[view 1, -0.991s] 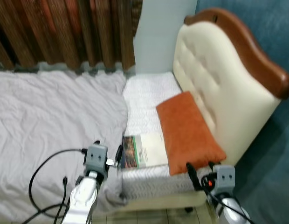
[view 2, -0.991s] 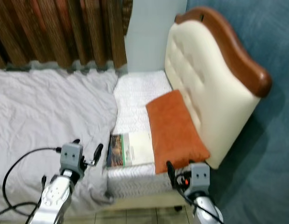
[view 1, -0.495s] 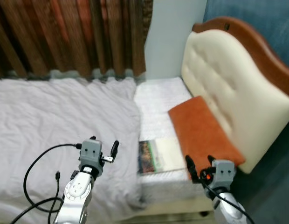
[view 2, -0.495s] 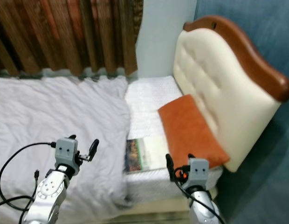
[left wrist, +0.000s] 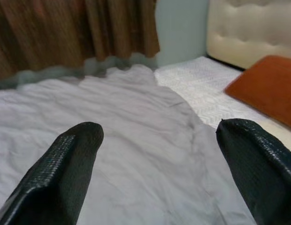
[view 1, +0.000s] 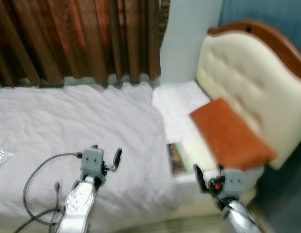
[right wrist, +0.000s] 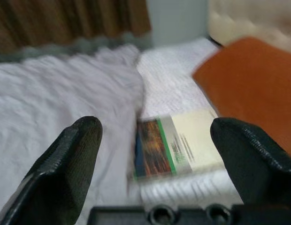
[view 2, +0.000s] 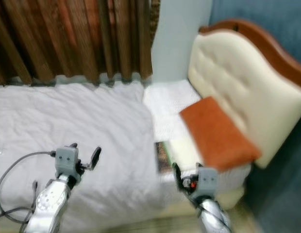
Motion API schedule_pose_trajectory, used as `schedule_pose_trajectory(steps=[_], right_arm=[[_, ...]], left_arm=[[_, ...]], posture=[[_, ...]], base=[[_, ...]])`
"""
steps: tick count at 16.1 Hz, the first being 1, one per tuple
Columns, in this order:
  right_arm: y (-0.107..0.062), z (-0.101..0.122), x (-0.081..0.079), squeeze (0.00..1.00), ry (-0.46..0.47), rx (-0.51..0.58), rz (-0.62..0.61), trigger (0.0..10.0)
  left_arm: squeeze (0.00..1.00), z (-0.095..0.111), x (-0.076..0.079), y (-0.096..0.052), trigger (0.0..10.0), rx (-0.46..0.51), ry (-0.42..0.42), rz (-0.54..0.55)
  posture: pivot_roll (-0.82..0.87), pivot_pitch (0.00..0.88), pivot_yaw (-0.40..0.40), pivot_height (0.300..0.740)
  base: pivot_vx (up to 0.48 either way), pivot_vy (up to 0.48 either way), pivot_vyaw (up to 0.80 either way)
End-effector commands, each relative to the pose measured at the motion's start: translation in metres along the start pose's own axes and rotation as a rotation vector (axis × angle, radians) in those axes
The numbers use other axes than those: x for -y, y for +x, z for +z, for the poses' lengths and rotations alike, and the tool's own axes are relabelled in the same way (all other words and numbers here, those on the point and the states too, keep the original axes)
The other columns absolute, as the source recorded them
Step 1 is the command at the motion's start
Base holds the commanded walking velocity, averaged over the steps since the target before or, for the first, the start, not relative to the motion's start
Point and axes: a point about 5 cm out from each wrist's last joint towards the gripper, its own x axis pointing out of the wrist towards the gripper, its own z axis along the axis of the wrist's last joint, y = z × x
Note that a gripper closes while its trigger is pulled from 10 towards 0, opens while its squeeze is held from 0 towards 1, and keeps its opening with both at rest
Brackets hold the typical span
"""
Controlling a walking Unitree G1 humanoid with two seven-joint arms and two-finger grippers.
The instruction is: Clean up the room
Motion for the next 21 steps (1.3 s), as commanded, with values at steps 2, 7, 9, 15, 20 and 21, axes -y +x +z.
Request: schedule_pose_trajectory(steps=[2,7,9,15,20,21], right_arm=[[-0.005,0.005,0.003,0.0,-0.012,0.025,0.023,10.0],[-0.019,-0.007,0.008,0.0,-0.035,-0.042,0.057,10.0],[-0.009,-0.004,0.004,0.0,-0.029,-0.033,0.059,10.0],[-0.005,-0.001,-0.002,0.0,-0.022,-0.024,0.083,10.0],[-0.004,-0.003,-0.01,0.0,0.013,-0.047,0.147,10.0],[-0.003,-0.003,-0.011,0.0,0.015,-0.048,0.155,10.0]], left_arm=[[0.0,0.003,-0.006,-0.017,10.0,0.027,-0.003,-0.011],[0.0,-0.007,-0.002,-0.038,10.0,-0.023,0.005,-0.026],[0.0,-0.001,-0.003,-0.032,10.0,-0.012,0.012,-0.023],[0.0,-0.004,-0.008,-0.027,10.0,-0.051,0.023,-0.009],[0.0,-0.006,-0.002,-0.039,10.0,-0.043,0.004,0.03],[0.0,-0.006,-0.002,-0.039,10.0,-0.048,0.029,0.026]], posture=[[-0.02,0.0,-0.035,0.74],[0.0,0.0,-0.049,0.74],[0.01,0.0,-0.049,0.74],[0.01,0.0,-0.042,0.74],[0.03,0.0,-0.062,0.74],[0.03,0.0,-0.063,0.74]], base=[[0.0,0.48,0.0],[0.0,0.48,0.0],[0.0,0.48,0.52],[0.0,0.48,0.0],[0.0,0.48,0.0],[0.0,0.48,0.0]])
